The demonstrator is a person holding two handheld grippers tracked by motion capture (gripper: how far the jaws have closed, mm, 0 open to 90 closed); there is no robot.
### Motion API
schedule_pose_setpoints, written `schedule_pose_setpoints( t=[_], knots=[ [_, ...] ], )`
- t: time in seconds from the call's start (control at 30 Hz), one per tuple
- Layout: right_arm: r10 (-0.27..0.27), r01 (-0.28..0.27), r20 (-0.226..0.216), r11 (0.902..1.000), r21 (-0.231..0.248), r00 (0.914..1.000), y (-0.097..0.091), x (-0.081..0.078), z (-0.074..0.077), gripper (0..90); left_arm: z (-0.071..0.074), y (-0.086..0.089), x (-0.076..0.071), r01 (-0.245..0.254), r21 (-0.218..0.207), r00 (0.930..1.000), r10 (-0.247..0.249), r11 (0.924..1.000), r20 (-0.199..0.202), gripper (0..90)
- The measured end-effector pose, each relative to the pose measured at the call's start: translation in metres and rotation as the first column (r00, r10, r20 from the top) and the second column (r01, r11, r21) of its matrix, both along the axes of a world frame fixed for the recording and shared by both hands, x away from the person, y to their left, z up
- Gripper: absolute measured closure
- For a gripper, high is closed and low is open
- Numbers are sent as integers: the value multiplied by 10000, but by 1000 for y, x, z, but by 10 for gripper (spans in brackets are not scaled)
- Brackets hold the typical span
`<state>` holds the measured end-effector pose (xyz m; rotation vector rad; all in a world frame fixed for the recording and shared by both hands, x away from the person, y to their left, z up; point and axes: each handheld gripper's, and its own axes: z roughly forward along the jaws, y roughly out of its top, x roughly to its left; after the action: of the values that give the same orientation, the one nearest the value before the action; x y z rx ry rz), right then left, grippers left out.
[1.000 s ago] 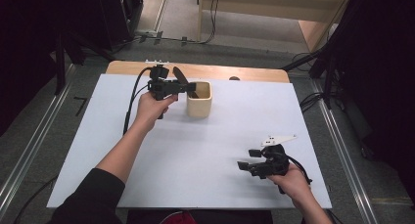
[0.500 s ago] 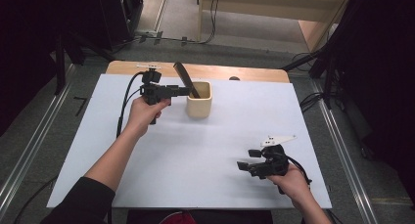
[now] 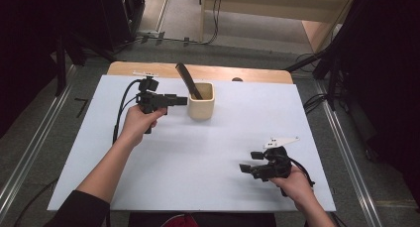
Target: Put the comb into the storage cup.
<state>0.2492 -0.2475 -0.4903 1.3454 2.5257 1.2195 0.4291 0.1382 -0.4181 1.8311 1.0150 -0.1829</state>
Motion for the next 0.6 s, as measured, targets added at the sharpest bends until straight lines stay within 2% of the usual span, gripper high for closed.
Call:
schedule_pose_setpoints(
  t=[0.23,0.6],
  knots=[
    [-11,11,34,10000,25,10000,0,0,0,243,0,3,-9,166,-35,9997,-167,9999,-174,283],
    [-7,7,50,10000,14,10000,0,0,0,243,-13,11,-30,474,594,9987,-461,9971,-238,271]
  ],
)
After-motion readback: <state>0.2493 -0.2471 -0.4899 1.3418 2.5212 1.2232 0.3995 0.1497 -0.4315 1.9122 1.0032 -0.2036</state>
